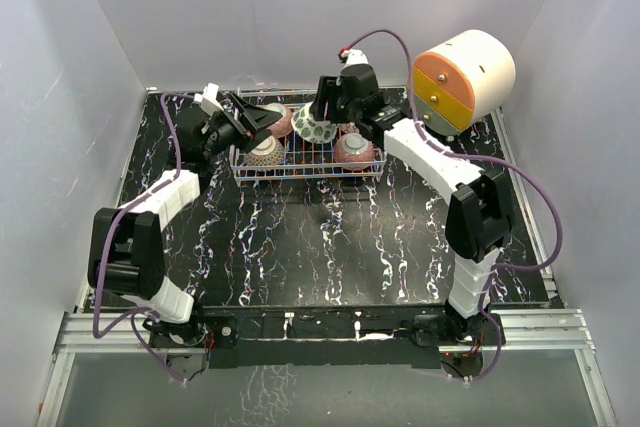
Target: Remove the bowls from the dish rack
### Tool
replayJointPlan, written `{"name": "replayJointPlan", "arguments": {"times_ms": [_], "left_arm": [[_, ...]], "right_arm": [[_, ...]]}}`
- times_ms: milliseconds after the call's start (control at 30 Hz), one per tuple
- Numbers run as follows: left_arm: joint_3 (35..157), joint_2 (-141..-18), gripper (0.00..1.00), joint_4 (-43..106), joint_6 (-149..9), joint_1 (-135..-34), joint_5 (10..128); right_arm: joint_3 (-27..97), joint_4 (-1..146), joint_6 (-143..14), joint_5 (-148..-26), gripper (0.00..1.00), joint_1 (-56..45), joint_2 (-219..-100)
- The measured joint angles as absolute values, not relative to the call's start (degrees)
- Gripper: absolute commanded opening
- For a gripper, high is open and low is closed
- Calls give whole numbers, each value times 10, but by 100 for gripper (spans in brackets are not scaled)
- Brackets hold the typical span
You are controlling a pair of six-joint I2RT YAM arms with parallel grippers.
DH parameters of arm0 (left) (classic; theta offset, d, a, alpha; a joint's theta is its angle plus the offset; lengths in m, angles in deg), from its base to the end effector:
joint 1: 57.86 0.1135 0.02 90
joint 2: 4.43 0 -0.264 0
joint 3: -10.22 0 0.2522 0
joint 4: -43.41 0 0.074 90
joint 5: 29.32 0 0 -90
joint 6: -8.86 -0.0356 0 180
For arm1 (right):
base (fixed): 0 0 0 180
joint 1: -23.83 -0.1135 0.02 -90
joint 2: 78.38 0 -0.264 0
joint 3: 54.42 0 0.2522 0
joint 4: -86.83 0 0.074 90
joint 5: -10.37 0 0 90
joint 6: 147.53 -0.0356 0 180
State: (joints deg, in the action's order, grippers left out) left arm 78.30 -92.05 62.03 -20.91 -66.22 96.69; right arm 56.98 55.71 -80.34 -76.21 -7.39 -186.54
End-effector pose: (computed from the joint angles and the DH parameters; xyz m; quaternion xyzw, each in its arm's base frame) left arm 0.3427 -0.0715 0.2913 -0.1015 0.7044 -0.5579 0.4270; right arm 0.3867 0.2319 0.3274 -0.0474 0.8551 0.2115 0.4710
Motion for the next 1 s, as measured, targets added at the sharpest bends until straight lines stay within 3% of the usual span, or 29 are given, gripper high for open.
{"name": "replayJointPlan", "arguments": {"times_ms": [467,700,833,1000], "left_arm": [[768,-1073,94,923,-52,-689,976],[786,-1104,92,983,-13,-714,977],[804,-1122,86,1039,16,-720,975],[806,-1150,67,1081,59,-723,972]], "right_arm": [[532,612,-871,-879,28,-27,-1827],[526,622,-881,-904,28,-28,-1827],[522,622,-885,-911,28,-28,-1827],[521,626,-891,-919,28,-28,-1827]]}}
